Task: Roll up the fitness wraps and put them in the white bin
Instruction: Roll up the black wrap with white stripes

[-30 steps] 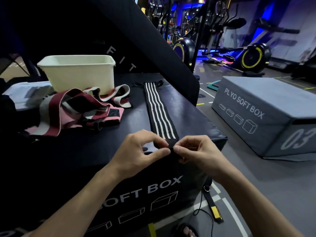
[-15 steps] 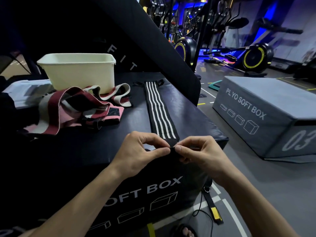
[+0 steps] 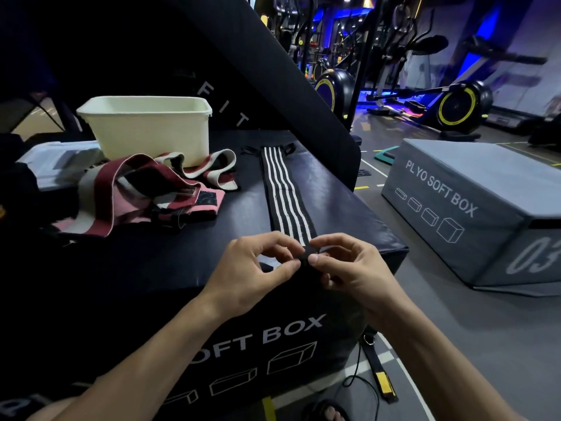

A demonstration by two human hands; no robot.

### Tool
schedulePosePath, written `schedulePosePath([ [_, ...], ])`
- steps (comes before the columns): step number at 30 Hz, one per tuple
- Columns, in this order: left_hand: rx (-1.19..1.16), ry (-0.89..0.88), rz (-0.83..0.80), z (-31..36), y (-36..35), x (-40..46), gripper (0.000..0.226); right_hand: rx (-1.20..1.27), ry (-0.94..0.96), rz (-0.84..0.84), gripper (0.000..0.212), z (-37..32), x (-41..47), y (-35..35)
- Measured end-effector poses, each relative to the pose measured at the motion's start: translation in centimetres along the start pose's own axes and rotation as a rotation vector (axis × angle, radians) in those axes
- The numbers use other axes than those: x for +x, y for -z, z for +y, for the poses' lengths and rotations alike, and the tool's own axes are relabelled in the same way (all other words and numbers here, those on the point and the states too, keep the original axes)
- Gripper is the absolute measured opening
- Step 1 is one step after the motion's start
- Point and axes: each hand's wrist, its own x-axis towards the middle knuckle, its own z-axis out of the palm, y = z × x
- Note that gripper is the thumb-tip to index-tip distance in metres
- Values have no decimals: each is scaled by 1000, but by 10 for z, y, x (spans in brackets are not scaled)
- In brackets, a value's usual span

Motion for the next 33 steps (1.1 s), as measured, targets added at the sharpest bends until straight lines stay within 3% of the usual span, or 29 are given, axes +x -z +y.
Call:
schedulePosePath([
  [6,234,-170,-7,-4,1,-3,25,122,-118,23,19,2,6,-4],
  [11,458,-281,13,-6,-4,-2,20,67,-169,40,15,4,8,-5],
  [14,559,-304,28,-3,-7,-3,26,-38,-99,64,12,5,6,-5],
  [24,486,-166,-24,-4,-8,-2,20,-809,384,-93,8,8,-2,14],
  [27,460,-138,-32,-5,-7,-2,21,-896,463,-95,9,10,0,17],
  [33,387,-57,-63,-7,-4,1,11,-917,420,-64,5,11,8,14],
])
